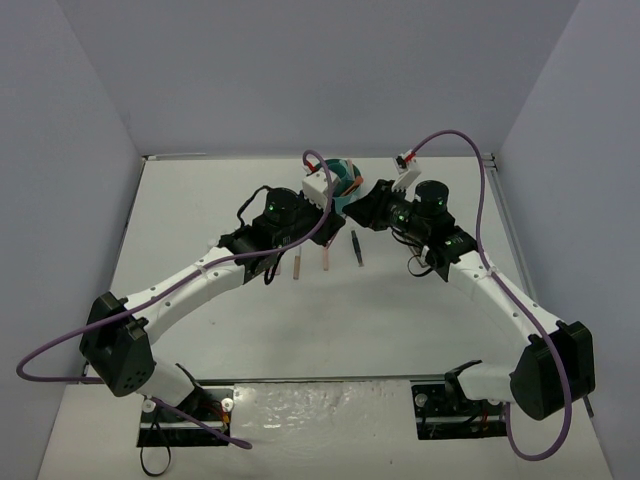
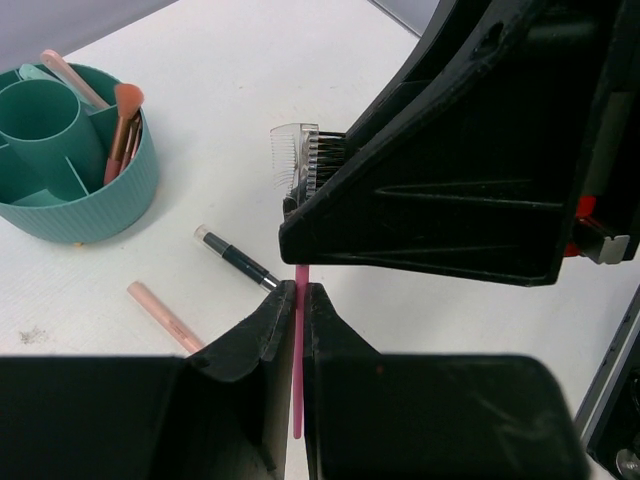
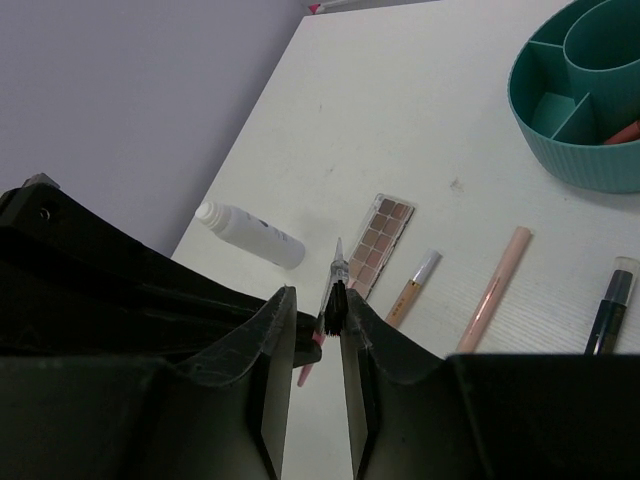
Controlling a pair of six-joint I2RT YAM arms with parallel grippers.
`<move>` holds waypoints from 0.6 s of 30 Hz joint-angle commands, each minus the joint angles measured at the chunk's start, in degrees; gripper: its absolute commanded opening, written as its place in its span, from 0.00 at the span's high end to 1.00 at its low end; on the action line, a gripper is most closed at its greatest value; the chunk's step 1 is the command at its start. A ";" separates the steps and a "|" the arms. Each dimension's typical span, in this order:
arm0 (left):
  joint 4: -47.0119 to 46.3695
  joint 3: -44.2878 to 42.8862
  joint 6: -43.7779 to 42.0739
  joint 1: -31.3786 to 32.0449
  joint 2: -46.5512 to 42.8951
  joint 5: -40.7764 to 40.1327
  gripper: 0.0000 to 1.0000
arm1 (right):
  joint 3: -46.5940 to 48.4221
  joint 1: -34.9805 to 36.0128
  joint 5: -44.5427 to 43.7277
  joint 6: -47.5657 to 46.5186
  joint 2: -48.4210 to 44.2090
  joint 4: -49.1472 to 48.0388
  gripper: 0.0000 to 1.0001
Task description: Organize the makeup
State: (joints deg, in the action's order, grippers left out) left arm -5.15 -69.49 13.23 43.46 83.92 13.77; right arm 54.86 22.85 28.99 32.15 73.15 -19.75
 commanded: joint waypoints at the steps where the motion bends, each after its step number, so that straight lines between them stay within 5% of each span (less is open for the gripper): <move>1: -6.19 -1.17 1.19 0.48 -1.74 1.26 1.00 | 0.42 -0.35 1.33 0.37 0.59 -5.58 0.85; 9: -6.13 -1.19 1.75 0.48 -1.41 0.41 0.94 | -0.02 -0.33 0.08 -0.28 0.75 -5.60 1.00; 18: -3.91 2.23 4.08 -0.52 -3.23 -7.32 0.27 | 0.88 -1.38 -6.80 -3.03 1.79 -5.33 1.00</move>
State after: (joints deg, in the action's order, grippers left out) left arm -6.29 -67.43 15.73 43.45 83.97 10.70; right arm 54.81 22.51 26.94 31.39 74.23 -20.43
